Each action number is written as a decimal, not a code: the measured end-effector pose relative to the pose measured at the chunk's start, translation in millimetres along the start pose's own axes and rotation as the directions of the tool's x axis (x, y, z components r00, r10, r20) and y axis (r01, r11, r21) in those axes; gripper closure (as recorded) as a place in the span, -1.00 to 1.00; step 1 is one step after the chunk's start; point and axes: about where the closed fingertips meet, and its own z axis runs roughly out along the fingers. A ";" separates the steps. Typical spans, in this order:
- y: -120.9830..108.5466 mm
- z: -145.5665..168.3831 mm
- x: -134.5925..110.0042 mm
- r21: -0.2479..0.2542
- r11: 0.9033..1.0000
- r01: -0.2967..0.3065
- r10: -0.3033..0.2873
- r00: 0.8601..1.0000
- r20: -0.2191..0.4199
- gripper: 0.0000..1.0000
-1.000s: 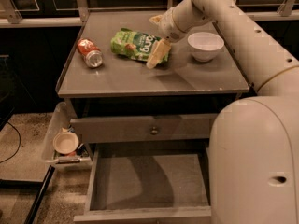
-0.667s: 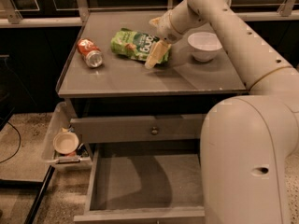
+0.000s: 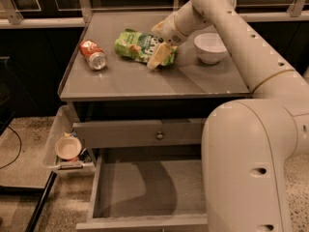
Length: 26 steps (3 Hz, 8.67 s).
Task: Place green rice chip bag into middle drawer
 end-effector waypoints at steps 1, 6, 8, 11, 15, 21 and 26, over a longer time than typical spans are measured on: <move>0.0 0.0 0.0 0.000 1.000 0.000 0.000 1.000 0.000 -0.18; 15.5 -8.3 -3.5 -0.016 1.000 0.015 -0.014 0.999 0.037 1.00; 76.4 -79.6 -42.1 0.008 0.994 0.111 -0.110 0.970 0.219 1.00; 203.4 -179.2 -5.7 0.119 0.980 0.161 -0.180 0.969 0.172 1.00; 311.4 -189.1 139.7 0.092 0.991 0.100 -0.090 0.990 -0.105 1.00; 412.1 25.6 257.5 -0.051 0.994 -0.102 0.100 0.995 -0.028 1.00; 392.9 167.6 317.1 -0.049 0.997 -0.062 0.060 0.998 -0.035 0.65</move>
Offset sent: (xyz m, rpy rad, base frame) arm 0.0000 0.0000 0.0000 0.0000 0.0000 0.0000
